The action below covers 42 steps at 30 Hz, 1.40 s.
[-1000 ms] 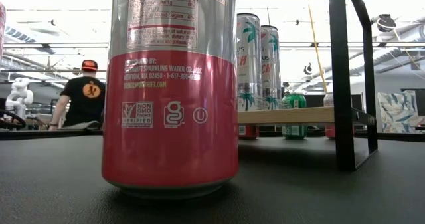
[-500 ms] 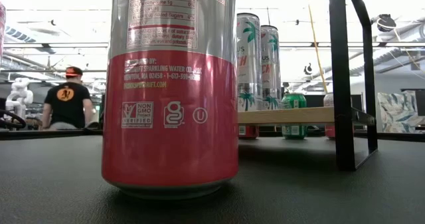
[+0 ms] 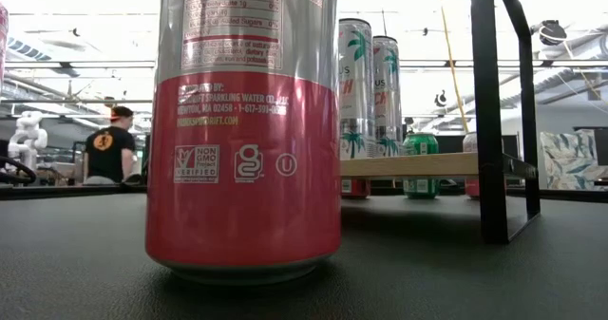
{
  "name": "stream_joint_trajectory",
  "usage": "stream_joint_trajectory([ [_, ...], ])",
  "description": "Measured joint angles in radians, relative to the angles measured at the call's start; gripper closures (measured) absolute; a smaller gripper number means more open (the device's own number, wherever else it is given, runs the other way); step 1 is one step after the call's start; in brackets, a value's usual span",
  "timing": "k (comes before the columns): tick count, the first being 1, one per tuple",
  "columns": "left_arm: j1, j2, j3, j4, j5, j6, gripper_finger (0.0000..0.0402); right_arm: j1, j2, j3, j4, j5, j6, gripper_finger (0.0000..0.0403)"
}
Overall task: Place canned beverage on shelf
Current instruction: Put the white soda can aligned with the other white soda can
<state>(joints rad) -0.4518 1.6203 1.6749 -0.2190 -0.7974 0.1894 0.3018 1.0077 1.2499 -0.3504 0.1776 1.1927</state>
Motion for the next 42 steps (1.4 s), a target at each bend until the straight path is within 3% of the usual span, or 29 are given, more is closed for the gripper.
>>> stream_joint_trajectory([
  [3,0.029,0.000,0.000,-0.032,0.023,0.002,0.0006,-0.014,0.000,0.000,0.000,-0.018,0.000,0.0170],
  [10,0.077,0.000,0.000,-0.083,0.133,0.058,0.0008,-0.035,0.000,0.000,-0.027,-0.028,0.018,0.0170],
  [24,0.135,0.025,0.000,-0.134,0.141,0.152,0.0010,-0.061,0.006,0.000,-0.029,-0.026,0.026,0.0170],
  [42,0.137,0.056,0.000,-0.123,0.104,0.263,0.0089,-0.080,0.033,0.000,-0.023,-0.051,0.028,0.0170],
])
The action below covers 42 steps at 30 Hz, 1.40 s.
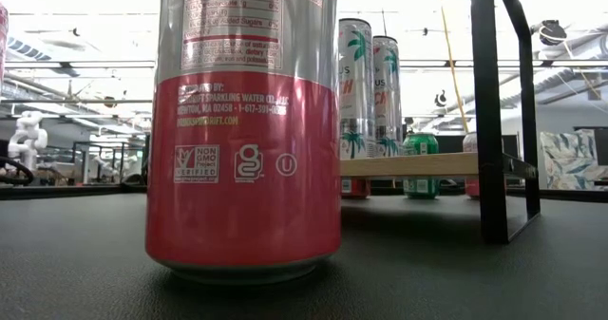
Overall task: Place canned beverage on shelf
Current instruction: Put the white soda can aligned with the other white soda can
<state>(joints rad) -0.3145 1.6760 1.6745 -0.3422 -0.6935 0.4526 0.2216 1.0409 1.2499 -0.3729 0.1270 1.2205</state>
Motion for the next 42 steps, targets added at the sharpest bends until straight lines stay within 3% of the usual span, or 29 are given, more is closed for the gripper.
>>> stream_joint_trajectory([
  [17,-0.001,0.000,0.000,-0.008,-0.007,-0.034,0.0151,-0.004,0.002,0.000,-0.001,-0.001,0.013,0.0163],
  [21,-0.002,0.000,0.000,0.008,-0.001,-0.111,0.0152,-0.005,-0.002,0.000,0.008,-0.001,-0.027,0.0135],
  [31,-0.041,-0.003,0.000,0.084,0.005,-0.346,0.0154,-0.004,-0.036,0.000,0.150,-0.002,-0.286,0.0019],
  [36,-0.065,0.001,-0.002,0.142,0.000,-0.429,0.0154,-0.005,-0.044,0.001,0.228,0.002,-0.425,0.0006],
  [42,-0.101,0.000,-0.001,0.182,-0.106,-0.502,0.0154,-0.006,-0.048,0.006,0.295,0.024,-0.495,0.0005],
])
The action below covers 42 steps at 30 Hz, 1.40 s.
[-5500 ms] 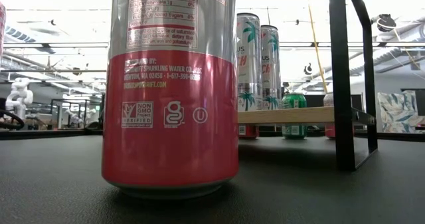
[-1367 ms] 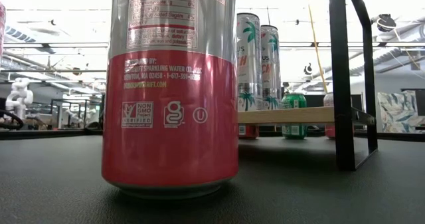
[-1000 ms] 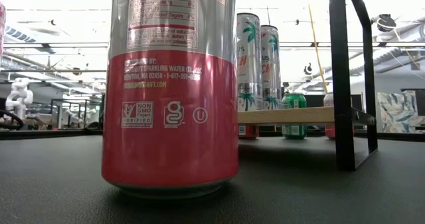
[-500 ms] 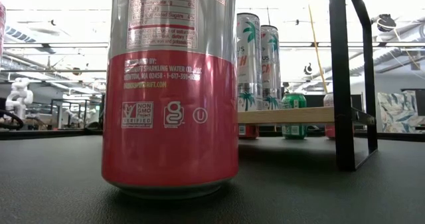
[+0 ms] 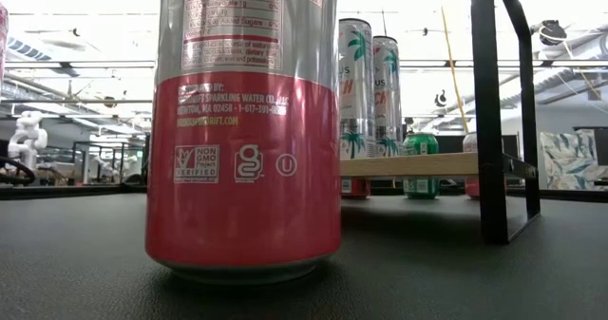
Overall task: Place canned beverage on shelf
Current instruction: Put the white soda can aligned with the other white soda can
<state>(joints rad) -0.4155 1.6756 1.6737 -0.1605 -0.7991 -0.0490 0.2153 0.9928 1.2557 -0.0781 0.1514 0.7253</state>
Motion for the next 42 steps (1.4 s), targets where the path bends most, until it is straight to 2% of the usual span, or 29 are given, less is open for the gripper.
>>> stream_joint_trajectory([
  [5,-0.035,-0.001,0.000,0.115,-0.125,0.005,0.0155,0.000,0.001,0.059,-0.008,0.045,-0.097,0.0005],
  [10,-0.046,0.009,0.000,0.218,-0.236,0.054,0.0155,0.000,0.003,0.145,-0.006,0.139,-0.171,0.0005],
  [15,-0.043,0.048,0.000,0.332,-0.253,0.062,0.0155,0.000,0.045,0.250,-0.032,0.259,-0.194,0.0005],
  [17,-0.042,0.074,0.000,0.404,-0.253,0.101,0.0155,0.003,0.077,0.317,-0.089,0.315,-0.171,0.0005],
  [22,-0.036,0.133,0.000,0.645,-0.290,0.224,0.0155,0.015,0.180,0.561,-0.374,0.350,-0.181,0.0005],
  [26,-0.031,0.162,0.000,0.860,-0.345,0.417,0.0155,0.024,0.265,0.768,-0.568,0.350,-0.247,0.0005],
  [29,-0.014,0.165,0.000,0.952,-0.323,0.529,0.0155,0.024,0.319,0.883,-0.674,0.354,-0.257,0.0005],
  [32,0.016,0.165,0.002,0.971,-0.260,0.561,0.0155,0.024,0.364,0.943,-0.726,0.373,-0.258,0.0005],
  [36,0.048,0.165,0.002,0.968,-0.216,0.555,0.0155,0.024,0.400,0.956,-0.730,0.374,-0.226,0.0005],
  [42,0.072,0.165,0.002,0.967,-0.207,0.555,0.0155,0.013,0.418,0.957,-0.781,0.398,-0.138,0.0005],
])
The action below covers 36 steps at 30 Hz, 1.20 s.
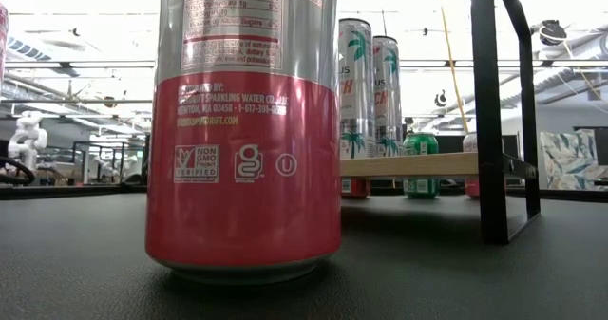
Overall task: Place canned beverage on shelf
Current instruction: Put the white soda can aligned with the other white soda can
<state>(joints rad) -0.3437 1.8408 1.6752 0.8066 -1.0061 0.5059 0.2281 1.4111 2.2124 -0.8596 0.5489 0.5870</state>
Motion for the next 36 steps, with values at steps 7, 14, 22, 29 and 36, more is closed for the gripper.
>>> stream_joint_trajectory([
  [7,0.006,0.000,0.000,-0.008,0.003,0.005,0.0155,-0.023,0.010,0.000,0.014,0.002,-0.091,0.0005],
  [14,0.008,0.000,0.000,-0.016,0.004,0.006,0.0155,-0.050,0.042,0.000,0.053,-0.079,-0.131,0.0006],
  [22,0.008,0.000,0.000,-0.042,-0.013,0.008,0.0155,-0.051,0.056,0.000,0.067,-0.080,-0.131,0.0012],
  [29,0.009,0.000,0.000,-0.042,-0.017,0.008,0.0155,-0.051,0.056,0.000,0.068,-0.077,-0.128,0.0066],
  [36,0.008,0.000,0.000,-0.055,-0.017,0.000,0.0154,-0.051,0.055,0.000,0.060,-0.075,-0.127,0.0156],
])
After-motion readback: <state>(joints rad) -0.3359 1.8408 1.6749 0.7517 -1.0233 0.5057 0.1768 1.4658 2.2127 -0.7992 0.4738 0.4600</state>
